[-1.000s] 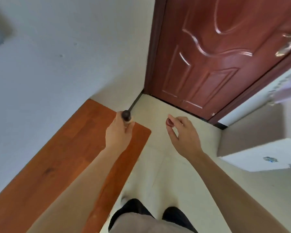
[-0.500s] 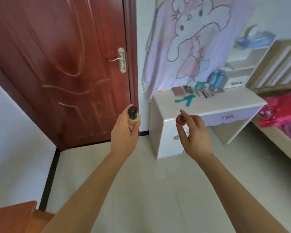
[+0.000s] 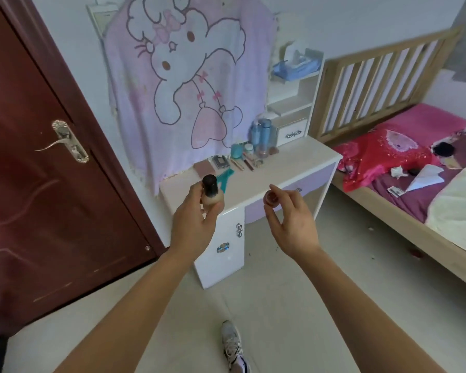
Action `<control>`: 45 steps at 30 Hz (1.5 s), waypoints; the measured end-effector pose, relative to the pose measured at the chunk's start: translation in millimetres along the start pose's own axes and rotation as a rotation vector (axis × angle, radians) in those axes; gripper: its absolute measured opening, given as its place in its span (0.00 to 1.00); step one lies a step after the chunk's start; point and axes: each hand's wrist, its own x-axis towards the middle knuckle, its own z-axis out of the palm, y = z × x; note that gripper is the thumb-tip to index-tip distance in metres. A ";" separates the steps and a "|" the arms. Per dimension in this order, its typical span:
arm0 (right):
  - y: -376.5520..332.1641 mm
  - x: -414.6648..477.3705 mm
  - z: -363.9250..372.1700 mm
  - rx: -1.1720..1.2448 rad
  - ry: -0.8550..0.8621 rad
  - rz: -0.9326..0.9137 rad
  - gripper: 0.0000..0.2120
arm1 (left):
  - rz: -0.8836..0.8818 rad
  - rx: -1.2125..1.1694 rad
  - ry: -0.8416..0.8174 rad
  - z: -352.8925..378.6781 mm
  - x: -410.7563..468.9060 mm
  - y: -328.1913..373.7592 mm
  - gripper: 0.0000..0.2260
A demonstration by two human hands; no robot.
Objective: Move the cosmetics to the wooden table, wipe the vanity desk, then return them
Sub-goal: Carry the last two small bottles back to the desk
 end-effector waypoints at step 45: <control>537.3 413.1 285.0 0.069 -0.706 -0.010 0.11 | -0.657 0.218 -0.073 523.0 472.0 -175.6 0.12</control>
